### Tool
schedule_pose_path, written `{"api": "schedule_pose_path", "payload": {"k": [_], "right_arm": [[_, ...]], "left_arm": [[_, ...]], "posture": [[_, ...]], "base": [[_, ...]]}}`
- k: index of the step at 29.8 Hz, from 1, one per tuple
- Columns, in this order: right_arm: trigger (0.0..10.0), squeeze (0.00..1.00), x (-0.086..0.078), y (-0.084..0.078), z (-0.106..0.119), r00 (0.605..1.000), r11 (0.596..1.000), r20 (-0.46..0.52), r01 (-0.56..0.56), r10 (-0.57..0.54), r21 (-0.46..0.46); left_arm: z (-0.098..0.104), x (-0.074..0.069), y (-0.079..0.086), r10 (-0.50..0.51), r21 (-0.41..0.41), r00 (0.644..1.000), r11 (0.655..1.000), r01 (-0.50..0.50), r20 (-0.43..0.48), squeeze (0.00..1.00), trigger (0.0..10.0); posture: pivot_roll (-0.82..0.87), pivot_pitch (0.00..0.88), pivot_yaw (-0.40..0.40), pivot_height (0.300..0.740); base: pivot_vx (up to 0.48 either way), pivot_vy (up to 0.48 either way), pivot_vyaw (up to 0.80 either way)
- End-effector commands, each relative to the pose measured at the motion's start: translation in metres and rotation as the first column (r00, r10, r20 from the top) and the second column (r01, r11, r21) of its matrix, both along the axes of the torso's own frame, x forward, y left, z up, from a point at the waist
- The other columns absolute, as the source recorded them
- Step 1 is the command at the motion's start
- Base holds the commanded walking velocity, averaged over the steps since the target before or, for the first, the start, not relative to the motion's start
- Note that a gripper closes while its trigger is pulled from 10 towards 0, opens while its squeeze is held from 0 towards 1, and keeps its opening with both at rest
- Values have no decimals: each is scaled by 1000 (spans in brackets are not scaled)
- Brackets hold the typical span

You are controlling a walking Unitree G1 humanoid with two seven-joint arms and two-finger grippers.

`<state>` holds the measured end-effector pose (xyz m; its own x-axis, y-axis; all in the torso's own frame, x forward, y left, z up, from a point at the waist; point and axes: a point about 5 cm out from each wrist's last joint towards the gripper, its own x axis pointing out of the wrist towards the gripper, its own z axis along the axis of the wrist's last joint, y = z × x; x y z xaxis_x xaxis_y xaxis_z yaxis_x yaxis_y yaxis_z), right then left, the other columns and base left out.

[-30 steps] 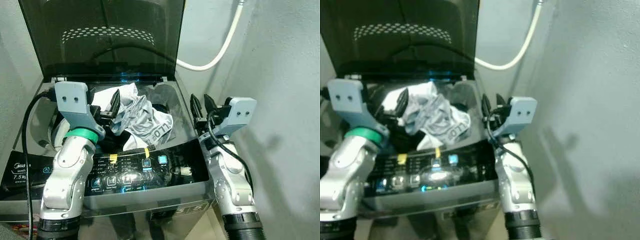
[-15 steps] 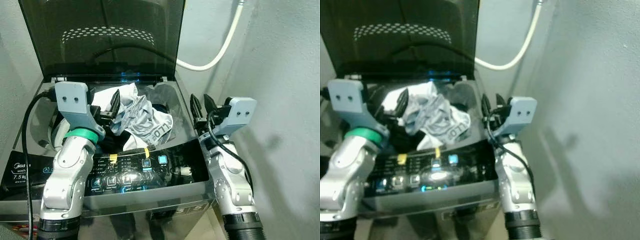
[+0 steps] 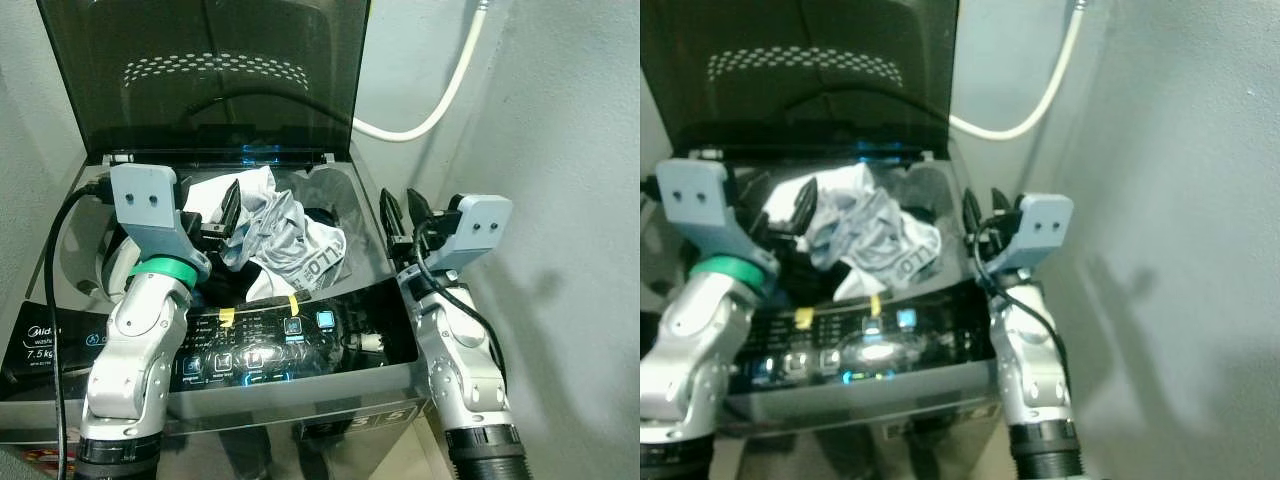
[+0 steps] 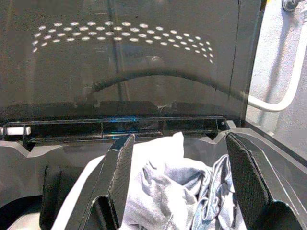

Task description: Clothes washing

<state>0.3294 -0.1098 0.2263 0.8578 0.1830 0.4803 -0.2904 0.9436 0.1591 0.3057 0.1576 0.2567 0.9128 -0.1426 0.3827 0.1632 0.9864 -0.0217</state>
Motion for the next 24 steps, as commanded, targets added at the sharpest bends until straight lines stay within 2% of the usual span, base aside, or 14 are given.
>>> {"api": "schedule_pose_path", "payload": {"k": [1,24], "right_arm": [[10000,0,1,1,-2,1000,1000,-13,-9,9,-6],[10000,0,1,2,-2,1000,1000,-14,-12,12,-5]], "left_arm": [[-2,-1,-1,-1,5,1000,1000,1,-1,0,10000],[-3,-1,-1,1,4,1000,1000,-1,-1,0,10000]], "posture": [[41,35,1,740],[42,37,0,740]], "base": [[0,0,0],[0,0,0]]}}
